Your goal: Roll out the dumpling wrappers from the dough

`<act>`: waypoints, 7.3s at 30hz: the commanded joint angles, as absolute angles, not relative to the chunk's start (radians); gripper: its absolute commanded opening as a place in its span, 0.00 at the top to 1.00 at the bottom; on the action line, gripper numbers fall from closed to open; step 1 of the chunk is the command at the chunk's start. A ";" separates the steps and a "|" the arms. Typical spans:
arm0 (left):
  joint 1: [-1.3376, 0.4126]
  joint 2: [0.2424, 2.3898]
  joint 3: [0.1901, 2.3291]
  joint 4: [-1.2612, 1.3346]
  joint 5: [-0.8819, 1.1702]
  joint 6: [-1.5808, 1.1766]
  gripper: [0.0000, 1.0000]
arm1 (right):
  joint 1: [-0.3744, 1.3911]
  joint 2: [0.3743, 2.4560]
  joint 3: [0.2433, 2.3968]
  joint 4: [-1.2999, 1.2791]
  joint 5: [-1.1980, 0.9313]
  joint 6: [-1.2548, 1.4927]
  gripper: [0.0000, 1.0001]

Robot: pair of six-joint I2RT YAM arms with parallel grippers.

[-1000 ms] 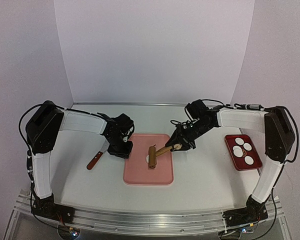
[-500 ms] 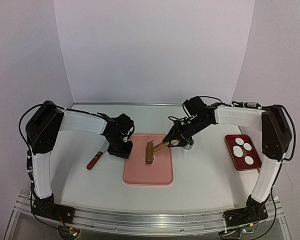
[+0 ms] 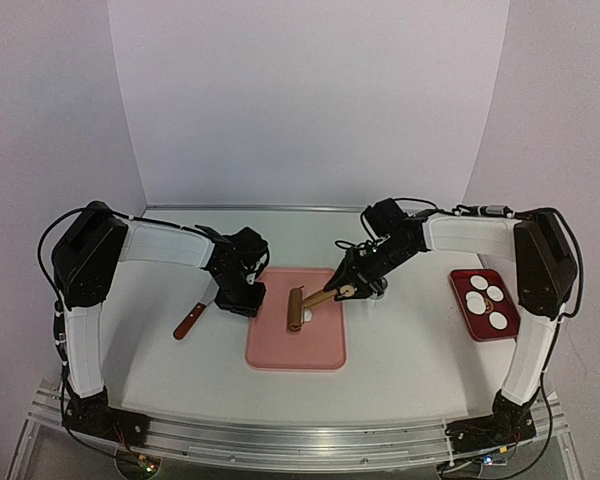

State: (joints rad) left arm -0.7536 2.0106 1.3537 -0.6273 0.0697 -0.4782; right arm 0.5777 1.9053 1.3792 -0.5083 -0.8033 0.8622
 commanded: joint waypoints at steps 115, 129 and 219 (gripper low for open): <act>-0.756 1.959 1.307 -0.686 -0.108 -0.527 1.00 | 0.485 2.148 1.203 -0.920 -0.156 0.782 1.00; -0.749 1.932 1.281 -0.678 -0.128 -0.535 1.00 | 0.438 2.021 1.218 -0.970 -0.082 0.780 1.00; -0.764 1.836 1.188 -0.476 0.093 -0.421 1.00 | 0.617 1.764 1.638 -0.855 -0.699 0.580 1.00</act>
